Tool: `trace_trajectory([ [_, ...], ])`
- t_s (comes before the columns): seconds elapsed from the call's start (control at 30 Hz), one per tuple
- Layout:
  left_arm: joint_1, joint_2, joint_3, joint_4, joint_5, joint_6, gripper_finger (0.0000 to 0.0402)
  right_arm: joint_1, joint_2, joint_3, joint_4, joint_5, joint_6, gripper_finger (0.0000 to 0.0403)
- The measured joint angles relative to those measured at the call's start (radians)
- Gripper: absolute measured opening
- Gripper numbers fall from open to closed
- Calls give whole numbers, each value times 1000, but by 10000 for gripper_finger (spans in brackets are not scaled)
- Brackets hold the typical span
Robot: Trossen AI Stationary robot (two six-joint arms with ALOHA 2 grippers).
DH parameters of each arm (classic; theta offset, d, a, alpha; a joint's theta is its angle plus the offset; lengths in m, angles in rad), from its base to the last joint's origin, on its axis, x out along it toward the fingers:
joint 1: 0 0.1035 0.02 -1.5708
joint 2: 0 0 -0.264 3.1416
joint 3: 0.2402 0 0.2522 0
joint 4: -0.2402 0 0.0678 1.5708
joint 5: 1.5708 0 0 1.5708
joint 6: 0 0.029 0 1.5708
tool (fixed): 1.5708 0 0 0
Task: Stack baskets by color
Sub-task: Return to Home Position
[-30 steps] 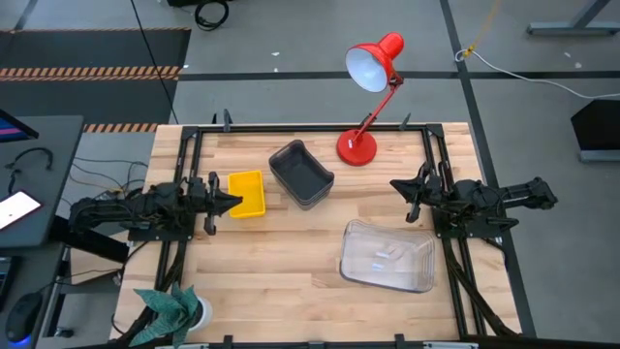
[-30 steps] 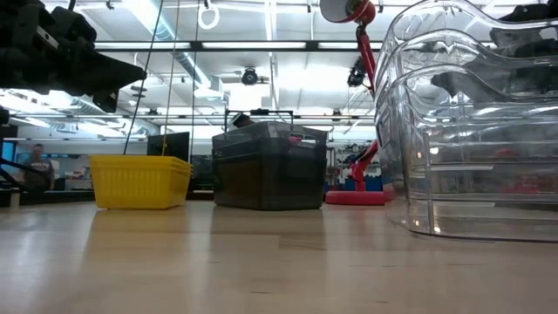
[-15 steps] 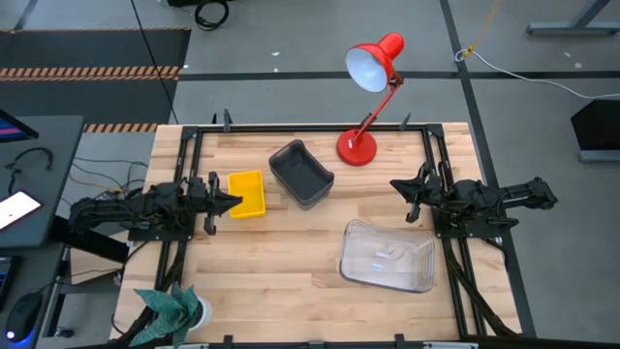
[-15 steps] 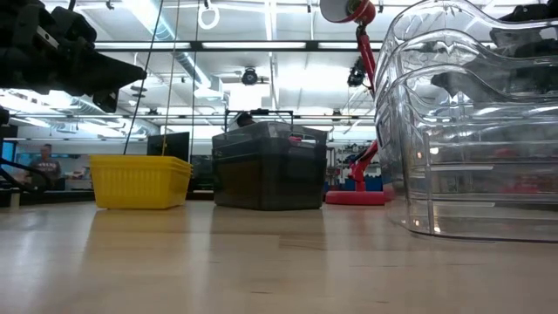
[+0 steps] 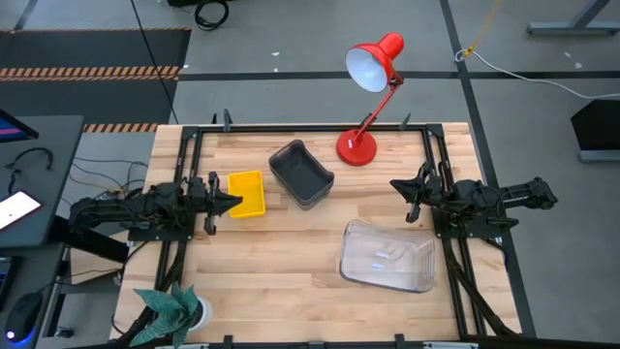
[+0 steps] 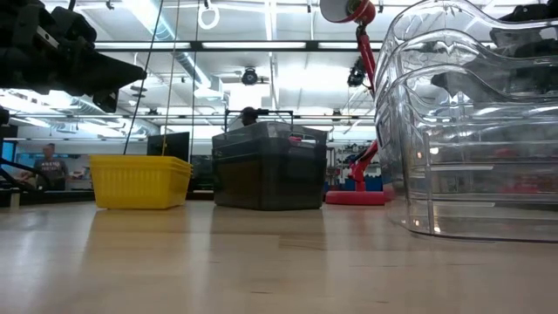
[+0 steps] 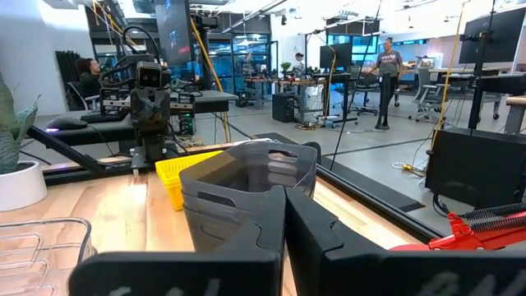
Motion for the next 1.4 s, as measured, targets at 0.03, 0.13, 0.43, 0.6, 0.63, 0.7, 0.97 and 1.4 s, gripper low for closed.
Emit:
trace_trajectory([
  [0.03,0,0,0,0,0,0,17,0,0,0,0,0,0,14],
  [0.13,0,0,0,0,0,0,17,0,0,0,0,0,0,14],
  [0.43,0,0,0,0,0,0,29,0,0,0,0,0,0,14],
  [0.6,0,0,0,0,0,0,23,0,0,0,0,0,0,14],
  [0.63,0,0,0,0,0,0,21,0,0,0,0,0,0,14],
  [0.7,0,0,0,0,0,0,19,0,0,0,0,0,0,14],
  [0.97,0,0,0,0,0,0,30,0,0,0,0,0,0,14],
  [1.4,0,0,0,0,0,0,23,0,0,0,0,0,0,14],
])
